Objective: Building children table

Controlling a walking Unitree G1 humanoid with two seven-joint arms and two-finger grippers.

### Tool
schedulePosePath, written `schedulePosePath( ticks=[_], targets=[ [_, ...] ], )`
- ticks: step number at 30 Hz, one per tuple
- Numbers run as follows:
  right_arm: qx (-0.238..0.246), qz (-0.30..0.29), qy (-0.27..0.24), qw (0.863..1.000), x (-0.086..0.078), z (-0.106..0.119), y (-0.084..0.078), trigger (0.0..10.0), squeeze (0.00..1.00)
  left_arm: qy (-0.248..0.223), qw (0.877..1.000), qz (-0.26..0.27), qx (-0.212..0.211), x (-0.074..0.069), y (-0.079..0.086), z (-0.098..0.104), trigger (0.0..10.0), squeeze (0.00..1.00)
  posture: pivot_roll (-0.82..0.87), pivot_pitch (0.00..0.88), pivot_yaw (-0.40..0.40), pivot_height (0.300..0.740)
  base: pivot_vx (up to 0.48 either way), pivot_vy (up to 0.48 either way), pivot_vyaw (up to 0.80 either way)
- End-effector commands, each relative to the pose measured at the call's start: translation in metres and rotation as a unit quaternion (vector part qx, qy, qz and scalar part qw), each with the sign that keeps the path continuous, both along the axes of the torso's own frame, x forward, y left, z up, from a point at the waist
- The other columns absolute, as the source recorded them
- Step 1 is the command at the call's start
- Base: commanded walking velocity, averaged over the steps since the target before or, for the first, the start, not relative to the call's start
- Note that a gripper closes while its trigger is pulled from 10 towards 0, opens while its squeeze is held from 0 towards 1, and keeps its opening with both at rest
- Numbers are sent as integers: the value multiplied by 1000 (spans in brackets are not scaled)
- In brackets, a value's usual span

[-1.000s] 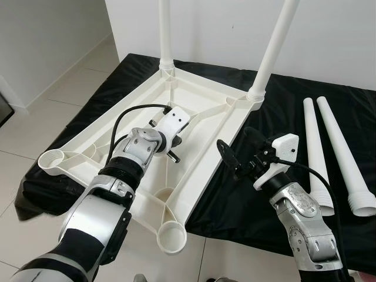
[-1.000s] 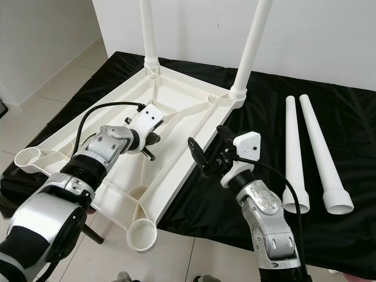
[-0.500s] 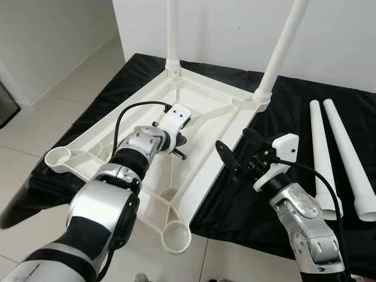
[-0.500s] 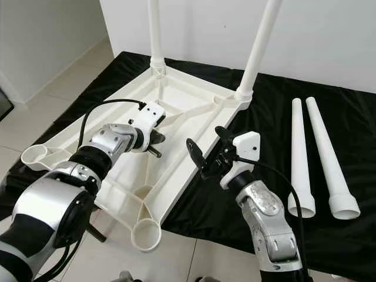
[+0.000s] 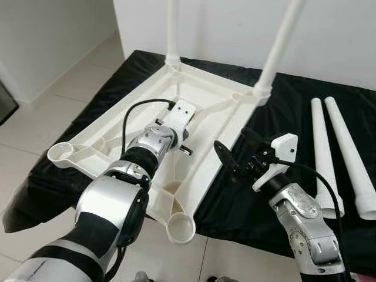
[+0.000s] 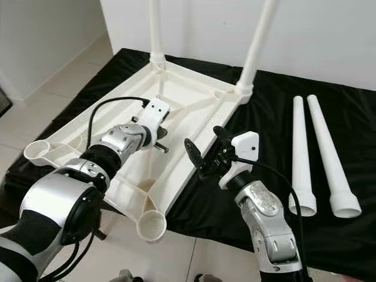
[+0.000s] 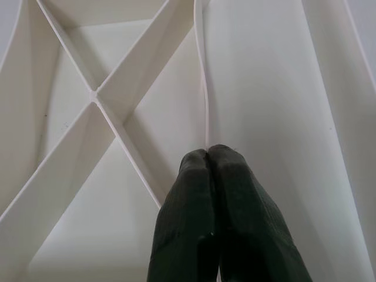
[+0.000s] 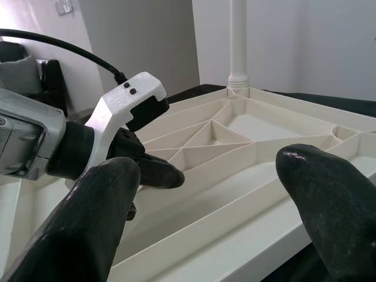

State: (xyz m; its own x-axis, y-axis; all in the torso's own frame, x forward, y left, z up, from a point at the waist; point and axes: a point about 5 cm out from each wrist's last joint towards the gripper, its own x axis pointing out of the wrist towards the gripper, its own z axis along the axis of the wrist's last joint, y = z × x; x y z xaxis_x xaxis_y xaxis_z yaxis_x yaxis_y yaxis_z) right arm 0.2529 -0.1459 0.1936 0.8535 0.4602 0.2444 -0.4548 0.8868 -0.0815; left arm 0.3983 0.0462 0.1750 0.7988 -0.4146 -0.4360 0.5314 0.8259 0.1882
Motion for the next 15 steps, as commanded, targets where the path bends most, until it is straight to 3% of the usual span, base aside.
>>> schedulePosePath(
  ticks=[1, 10, 11, 12, 13, 14, 15],
  targets=[
    [4, 1, 2, 1000, -2, 0, 2, 10000, 0, -14, 999, 30, 17, 2, 0, 0, 0, 0, -130, 106, 60, 740, 0, 0, 0],
    [9, -7, 5, 1000, -3, -1, 3, 10000, 0, -49, 998, 30, 20, 6, -6, 16, 0, 0, -131, 106, 67, 740, 0, 0, 0],
    [9, -6, 6, 1000, -3, -2, 3, 10000, 0, -60, 998, 34, 10, 8, -6, 21, 1098, 0, -132, 107, 69, 740, 0, 0, 0],
    [9, -6, 6, 1000, -3, -2, 3, 10000, 0, -60, 998, 34, 10, 8, -6, 21, 1098, 0, -132, 107, 69, 740, 0, 0, 0],
    [8, -5, 6, 1000, -4, -2, 4, 10000, 0, -79, 996, 28, 9, 9, -9, 28, 8549, 0, -131, 104, 71, 740, 0, 0, 0],
    [8, -5, 6, 1000, -4, -2, 4, 10000, 0, -79, 996, 28, 9, 9, -9, 28, 8549, 0, -131, 104, 71, 740, 0, 0, 0],
    [8, -6, 6, 1000, -4, -2, 4, 10000, 0, -77, 997, 24, 6, 9, -10, 28, 10000, 0, -128, 103, 72, 740, 0, 0, 0]
  ],
)
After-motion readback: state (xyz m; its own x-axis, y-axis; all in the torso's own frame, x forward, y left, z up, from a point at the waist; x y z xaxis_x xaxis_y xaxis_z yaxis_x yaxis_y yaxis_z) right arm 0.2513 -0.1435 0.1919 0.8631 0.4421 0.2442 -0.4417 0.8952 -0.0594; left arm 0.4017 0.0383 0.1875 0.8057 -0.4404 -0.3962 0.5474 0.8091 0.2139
